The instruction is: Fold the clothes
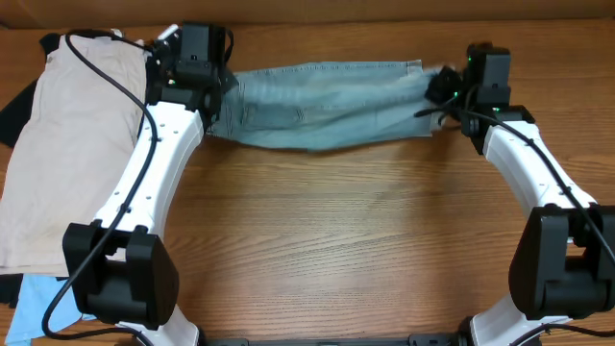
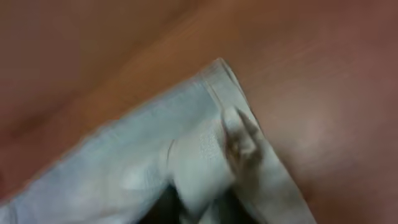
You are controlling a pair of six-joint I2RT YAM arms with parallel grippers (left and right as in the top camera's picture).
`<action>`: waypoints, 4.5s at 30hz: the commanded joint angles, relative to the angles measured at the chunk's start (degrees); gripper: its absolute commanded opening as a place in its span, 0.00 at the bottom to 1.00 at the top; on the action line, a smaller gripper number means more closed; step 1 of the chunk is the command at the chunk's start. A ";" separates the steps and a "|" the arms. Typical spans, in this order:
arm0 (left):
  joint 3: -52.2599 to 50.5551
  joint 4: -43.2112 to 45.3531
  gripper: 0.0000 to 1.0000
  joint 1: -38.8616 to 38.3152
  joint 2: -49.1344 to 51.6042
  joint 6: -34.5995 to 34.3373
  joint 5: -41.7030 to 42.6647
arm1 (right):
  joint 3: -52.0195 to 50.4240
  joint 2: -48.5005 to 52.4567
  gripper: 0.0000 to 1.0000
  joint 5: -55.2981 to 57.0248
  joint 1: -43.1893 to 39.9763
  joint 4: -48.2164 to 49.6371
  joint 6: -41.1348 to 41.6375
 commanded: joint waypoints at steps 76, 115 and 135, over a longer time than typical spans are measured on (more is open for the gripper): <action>14.29 -34.47 1.00 7.50 5.88 35.26 22.49 | -0.28 -6.80 0.37 -8.92 -9.14 -55.12 -13.35; 14.32 -26.62 0.84 4.15 28.63 40.89 7.96 | 1.53 -15.85 0.87 -10.47 -2.36 -45.44 -17.53; 19.76 -45.46 1.00 4.33 24.76 30.97 10.21 | 0.50 -12.68 0.64 -12.66 -2.36 -44.70 -24.79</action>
